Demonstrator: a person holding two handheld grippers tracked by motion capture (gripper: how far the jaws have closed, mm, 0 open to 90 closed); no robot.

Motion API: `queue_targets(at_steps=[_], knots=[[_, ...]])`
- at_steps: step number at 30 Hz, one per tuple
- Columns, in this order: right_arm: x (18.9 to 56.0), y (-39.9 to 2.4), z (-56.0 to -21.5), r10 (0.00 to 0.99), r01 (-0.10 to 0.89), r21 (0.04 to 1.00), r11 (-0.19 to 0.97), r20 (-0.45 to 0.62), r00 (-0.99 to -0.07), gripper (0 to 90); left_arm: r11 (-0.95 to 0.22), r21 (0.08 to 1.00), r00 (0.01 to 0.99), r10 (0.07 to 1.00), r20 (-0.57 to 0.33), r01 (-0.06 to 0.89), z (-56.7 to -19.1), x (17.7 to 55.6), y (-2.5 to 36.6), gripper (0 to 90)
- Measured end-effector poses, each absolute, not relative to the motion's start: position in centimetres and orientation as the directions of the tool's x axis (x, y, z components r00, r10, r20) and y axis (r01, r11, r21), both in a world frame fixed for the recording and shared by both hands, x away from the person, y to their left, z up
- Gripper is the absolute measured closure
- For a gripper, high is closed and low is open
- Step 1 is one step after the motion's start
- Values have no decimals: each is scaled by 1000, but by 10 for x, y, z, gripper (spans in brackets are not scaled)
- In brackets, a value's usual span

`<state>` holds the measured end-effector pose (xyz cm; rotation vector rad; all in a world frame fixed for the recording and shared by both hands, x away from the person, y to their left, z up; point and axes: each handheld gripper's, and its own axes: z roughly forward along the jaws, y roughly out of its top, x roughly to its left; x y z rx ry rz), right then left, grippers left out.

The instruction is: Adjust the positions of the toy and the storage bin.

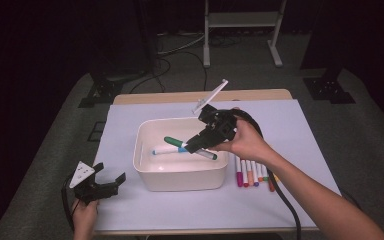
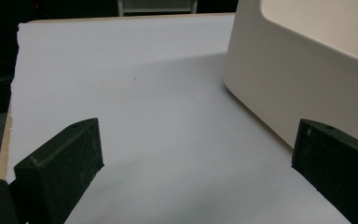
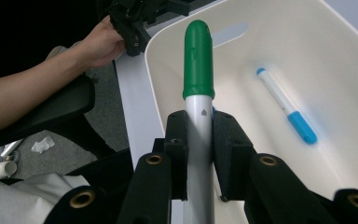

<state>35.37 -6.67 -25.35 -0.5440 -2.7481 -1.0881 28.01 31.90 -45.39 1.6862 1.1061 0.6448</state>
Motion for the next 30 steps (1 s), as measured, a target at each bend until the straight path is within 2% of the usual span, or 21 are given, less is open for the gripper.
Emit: queue_targets(at_steps=[14, 30], knots=[[370, -28, -285, 243, 372, 577, 727, 291, -925, 758, -104, 922, 446, 892, -80, 374, -454, 280, 320, 5], [386, -4, -327, 225, 350, 485, 801, 298, -928, 757, -96, 923, 444, 892, -86, 372, -454, 281, 320, 6]])
